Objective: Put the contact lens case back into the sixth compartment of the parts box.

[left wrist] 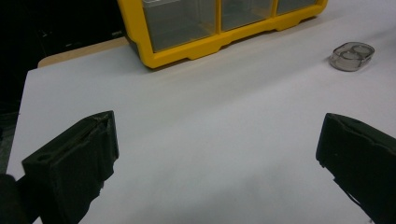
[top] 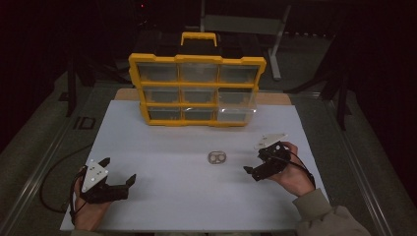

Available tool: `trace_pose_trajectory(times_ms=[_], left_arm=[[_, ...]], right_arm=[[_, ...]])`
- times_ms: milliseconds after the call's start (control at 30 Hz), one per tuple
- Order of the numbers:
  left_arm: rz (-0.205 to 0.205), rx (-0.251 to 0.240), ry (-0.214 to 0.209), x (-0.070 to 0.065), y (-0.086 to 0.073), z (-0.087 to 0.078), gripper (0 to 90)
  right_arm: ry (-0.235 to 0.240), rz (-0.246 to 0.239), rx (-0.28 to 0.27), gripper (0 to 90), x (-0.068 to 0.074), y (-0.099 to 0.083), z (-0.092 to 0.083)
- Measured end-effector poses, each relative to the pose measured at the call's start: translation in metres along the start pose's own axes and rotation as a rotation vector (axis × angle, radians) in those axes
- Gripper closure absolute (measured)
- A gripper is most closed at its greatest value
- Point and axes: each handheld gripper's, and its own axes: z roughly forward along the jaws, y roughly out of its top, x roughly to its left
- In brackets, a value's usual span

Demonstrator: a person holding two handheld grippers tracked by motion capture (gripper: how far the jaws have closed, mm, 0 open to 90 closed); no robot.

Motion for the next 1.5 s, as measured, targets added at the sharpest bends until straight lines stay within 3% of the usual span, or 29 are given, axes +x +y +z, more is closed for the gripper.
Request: trace_pose_trajectory(times_ms=[367, 1100, 1500], left_arm=[[0.0, -0.001, -0.002, 0.0, -0.001, 0.0, 0.0], [0.001, -0.004, -0.003, -0.001, -0.001, 0.0, 0.0], [0.001, 0.0, -0.005, -0.001, -0.002, 0.001, 0.0]], right_arm=[[0.031, -0.069, -0.008, 7.3, -0.01, 0.022, 0.011], [0.073, -0.148, 0.008, 7.2, -0.015, 0.058, 0.039], [0.094, -0.178, 0.019, 7.3, -0.016, 0.067, 0.052]])
